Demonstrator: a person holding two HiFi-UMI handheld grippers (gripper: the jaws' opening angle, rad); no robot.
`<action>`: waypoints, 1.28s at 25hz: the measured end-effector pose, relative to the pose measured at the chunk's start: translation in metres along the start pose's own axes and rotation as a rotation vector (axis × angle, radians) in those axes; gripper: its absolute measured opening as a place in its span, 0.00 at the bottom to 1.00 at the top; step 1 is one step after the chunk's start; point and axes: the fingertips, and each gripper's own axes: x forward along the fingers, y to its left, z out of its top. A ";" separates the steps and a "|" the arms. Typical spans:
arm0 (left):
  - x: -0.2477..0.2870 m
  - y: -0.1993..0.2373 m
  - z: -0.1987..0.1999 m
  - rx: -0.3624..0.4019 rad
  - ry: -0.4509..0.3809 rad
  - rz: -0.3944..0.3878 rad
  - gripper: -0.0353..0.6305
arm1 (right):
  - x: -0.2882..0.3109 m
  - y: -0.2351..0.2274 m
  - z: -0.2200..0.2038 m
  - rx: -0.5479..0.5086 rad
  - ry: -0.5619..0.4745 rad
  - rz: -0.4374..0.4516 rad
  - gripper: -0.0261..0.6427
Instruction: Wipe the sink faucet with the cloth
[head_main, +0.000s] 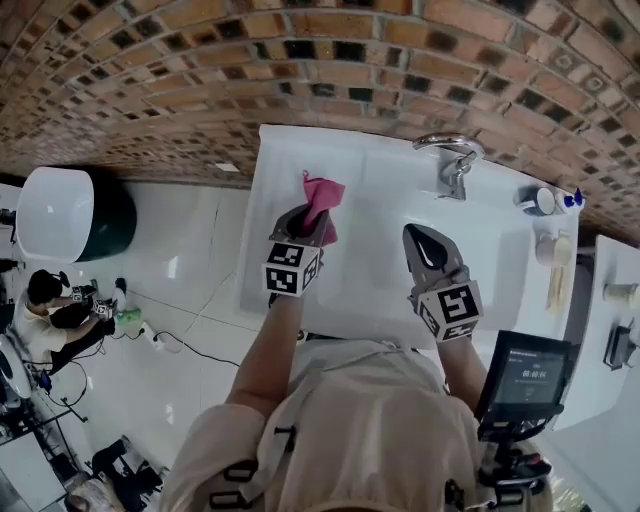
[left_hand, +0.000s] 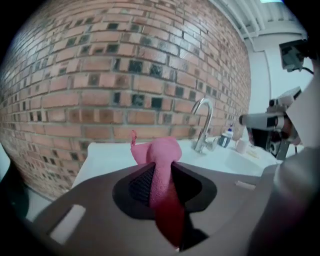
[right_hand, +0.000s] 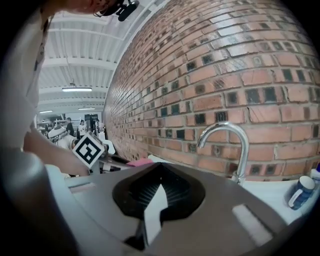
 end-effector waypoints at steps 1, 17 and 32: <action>0.002 -0.015 0.025 0.010 -0.051 -0.018 0.18 | -0.007 -0.006 0.004 -0.006 -0.009 -0.005 0.02; 0.095 -0.107 0.167 0.073 -0.195 -0.048 0.18 | -0.099 -0.108 0.028 -0.038 -0.067 -0.138 0.02; 0.093 -0.198 0.224 0.243 -0.362 -0.100 0.19 | -0.107 -0.126 0.010 -0.001 -0.060 -0.133 0.02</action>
